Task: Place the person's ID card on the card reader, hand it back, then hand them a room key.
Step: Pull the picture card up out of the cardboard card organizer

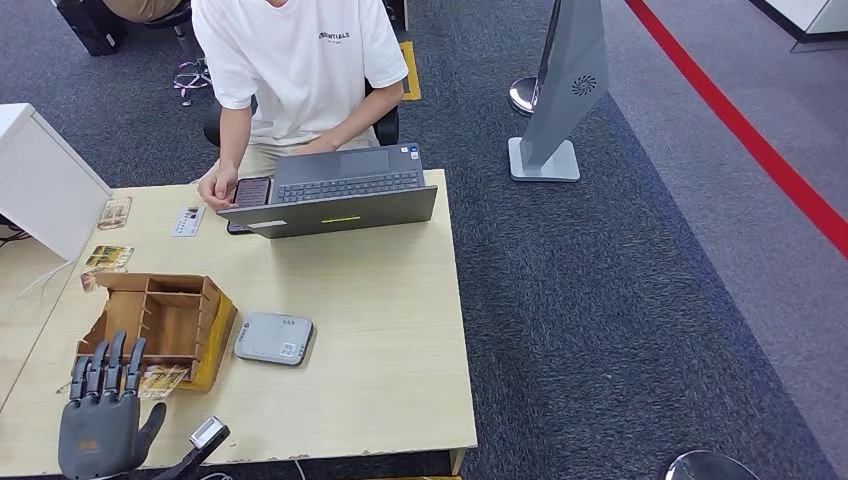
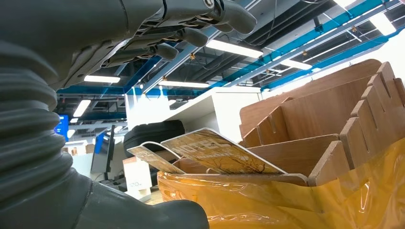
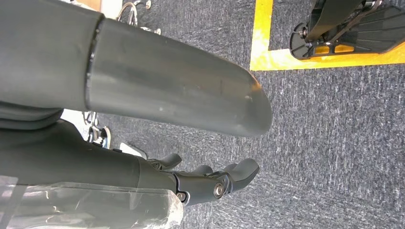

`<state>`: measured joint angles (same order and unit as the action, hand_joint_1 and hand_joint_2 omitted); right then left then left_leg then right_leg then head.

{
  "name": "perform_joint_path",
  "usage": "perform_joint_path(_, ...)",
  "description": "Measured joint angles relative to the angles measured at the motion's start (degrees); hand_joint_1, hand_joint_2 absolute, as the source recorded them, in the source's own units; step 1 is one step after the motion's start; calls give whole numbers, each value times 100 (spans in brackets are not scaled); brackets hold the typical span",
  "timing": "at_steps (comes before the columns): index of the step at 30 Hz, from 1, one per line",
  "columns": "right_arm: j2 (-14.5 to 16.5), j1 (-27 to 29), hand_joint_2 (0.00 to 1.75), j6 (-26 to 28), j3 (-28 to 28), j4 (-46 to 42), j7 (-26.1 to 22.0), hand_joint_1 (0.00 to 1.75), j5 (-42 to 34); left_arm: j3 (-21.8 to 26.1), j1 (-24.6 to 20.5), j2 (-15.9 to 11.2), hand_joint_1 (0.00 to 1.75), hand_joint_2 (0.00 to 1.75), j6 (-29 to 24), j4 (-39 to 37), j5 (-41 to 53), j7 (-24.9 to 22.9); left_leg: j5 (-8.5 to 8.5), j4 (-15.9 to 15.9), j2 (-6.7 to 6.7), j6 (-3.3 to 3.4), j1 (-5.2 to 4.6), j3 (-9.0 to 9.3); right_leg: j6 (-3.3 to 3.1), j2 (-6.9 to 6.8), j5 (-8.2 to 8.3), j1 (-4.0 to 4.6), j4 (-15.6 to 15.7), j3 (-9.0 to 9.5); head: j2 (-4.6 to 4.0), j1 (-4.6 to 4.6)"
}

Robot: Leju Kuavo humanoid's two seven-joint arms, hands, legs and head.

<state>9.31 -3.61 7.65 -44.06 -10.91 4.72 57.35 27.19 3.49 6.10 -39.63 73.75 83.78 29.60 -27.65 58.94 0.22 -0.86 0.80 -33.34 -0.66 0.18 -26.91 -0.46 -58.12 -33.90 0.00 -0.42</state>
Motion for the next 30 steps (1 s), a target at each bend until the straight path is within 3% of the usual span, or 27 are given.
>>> perform_joint_path(18,0,0,0,0,0,0,0,0,0,-9,0,0,0,175,0,-8,-2,1,0,0,0,0,0,0,0,0,0,0,0,0,0,0)
perform_joint_path(22,0,0,0,1,0,0,0,0,7,-9,-4,-2,175,175,0,-22,-32,-14,0,0,0,0,0,0,0,0,0,0,0,0,0,0)
perform_joint_path(23,0,0,0,2,0,0,-1,0,16,-10,-17,-12,175,175,-1,-66,-83,-40,0,0,0,0,0,0,0,0,0,0,0,0,0,0)
perform_joint_path(24,0,-1,0,3,0,0,-3,0,28,-18,-37,-39,131,175,-1,-153,-169,-80,0,0,0,0,0,0,0,0,0,0,0,0,0,1)
perform_joint_path(25,0,-2,0,4,0,0,-5,0,41,-29,-56,-73,122,175,-2,-257,-262,-127,0,0,1,0,0,0,0,1,0,0,0,0,0,0)
perform_joint_path(27,-3,-1,0,4,0,0,-9,0,58,-52,-81,-146,122,175,-4,-446,-409,-184,0,0,3,0,1,0,0,2,0,1,0,-1,0,-1)
perform_joint_path(28,-6,0,0,3,0,0,-9,0,67,-57,-83,-167,166,175,-5,-490,-444,-177,0,0,2,0,1,0,0,2,0,1,0,-1,0,-2)
perform_joint_path(30,-13,-2,0,2,0,0,-9,0,87,-59,-86,-189,175,175,-7,-540,-495,-110,0,0,0,-1,1,0,0,1,0,1,0,-1,0,-1)
